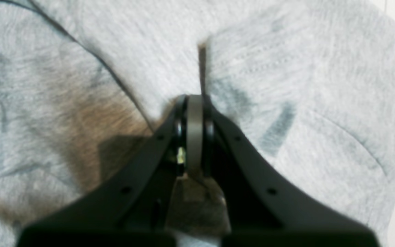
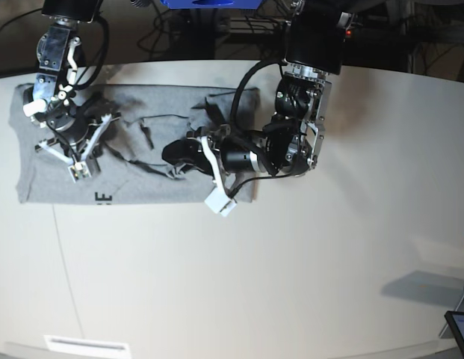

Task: Fold the T-shirt properly
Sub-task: 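Drag the held strip end with the left gripper toward the right gripper, then lower the folded end onto the shirt with the left gripper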

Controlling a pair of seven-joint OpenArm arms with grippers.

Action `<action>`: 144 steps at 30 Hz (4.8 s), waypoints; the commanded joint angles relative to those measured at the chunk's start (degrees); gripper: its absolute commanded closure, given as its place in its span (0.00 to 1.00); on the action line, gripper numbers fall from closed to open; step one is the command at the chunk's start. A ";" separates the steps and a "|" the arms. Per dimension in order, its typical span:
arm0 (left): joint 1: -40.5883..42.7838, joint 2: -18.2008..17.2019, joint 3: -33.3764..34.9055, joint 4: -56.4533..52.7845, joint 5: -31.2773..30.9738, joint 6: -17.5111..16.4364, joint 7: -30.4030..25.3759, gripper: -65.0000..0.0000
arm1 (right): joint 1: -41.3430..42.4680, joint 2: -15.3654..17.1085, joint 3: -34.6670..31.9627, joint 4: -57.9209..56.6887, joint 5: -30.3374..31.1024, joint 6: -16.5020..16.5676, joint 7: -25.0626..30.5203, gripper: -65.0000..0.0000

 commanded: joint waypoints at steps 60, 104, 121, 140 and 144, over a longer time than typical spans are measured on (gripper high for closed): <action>-8.75 3.97 -5.23 -12.10 6.25 -0.28 -2.11 1.00 | -0.29 0.14 -0.16 -0.71 -1.07 0.41 -3.20 1.00; -4.97 3.53 -4.79 -6.12 7.49 20.82 -1.94 1.00 | 0.06 0.23 -0.16 -0.79 -1.16 0.32 -3.20 1.00; -10.42 7.58 -4.70 -12.72 9.60 20.73 -2.55 1.00 | -0.29 0.23 -0.07 -0.79 -1.16 0.32 -3.20 1.00; -4.09 4.06 -2.50 -0.15 9.68 41.31 -5.45 1.00 | -0.20 0.23 -0.42 -0.79 -1.16 0.32 -3.20 1.00; -2.78 4.06 -2.59 -0.23 9.68 43.59 -5.45 1.00 | -0.29 0.23 -0.16 -0.79 -1.16 0.32 -3.20 1.00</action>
